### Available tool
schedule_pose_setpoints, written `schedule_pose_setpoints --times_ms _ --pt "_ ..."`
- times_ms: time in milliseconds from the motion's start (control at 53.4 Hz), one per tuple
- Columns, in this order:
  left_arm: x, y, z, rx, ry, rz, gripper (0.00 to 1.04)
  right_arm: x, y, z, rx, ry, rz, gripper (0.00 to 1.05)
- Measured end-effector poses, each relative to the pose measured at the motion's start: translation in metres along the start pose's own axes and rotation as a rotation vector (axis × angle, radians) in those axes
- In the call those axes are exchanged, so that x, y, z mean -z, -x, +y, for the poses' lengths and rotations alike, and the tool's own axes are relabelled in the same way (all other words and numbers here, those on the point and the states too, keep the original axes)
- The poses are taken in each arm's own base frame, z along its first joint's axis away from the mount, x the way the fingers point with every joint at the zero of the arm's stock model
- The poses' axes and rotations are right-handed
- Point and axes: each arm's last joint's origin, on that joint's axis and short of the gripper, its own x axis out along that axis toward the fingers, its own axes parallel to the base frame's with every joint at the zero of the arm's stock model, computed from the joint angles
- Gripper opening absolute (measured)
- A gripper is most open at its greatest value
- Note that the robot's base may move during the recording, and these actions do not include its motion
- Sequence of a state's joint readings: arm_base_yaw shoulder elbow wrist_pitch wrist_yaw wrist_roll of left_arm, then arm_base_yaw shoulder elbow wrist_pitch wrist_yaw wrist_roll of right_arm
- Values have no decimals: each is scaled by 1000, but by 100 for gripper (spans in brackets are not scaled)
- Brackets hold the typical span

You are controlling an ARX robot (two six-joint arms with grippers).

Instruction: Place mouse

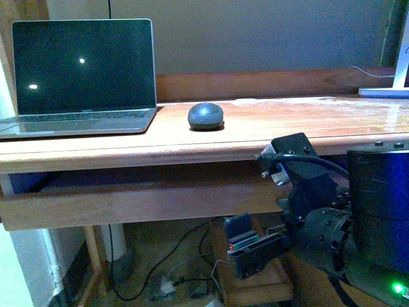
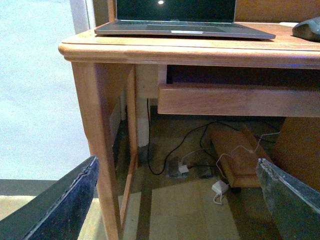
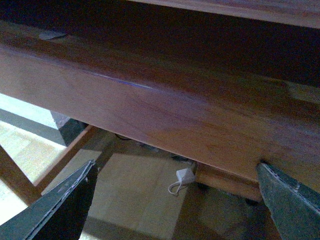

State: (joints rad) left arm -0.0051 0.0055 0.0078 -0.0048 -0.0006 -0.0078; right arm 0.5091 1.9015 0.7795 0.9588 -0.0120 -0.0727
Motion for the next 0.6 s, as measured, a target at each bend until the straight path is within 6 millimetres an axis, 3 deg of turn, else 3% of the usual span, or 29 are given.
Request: schedule_pose_setpoints --times_ms 243,393,599 --pt "0 0 0 0 0 0 97 -7 11 -6 8 -66 -31 97" --pt "0 0 0 0 0 0 97 -15 74 -27 69 -205 -36 97" --pt "0 0 0 0 0 0 97 14 194 -48 137 -416 14 97"
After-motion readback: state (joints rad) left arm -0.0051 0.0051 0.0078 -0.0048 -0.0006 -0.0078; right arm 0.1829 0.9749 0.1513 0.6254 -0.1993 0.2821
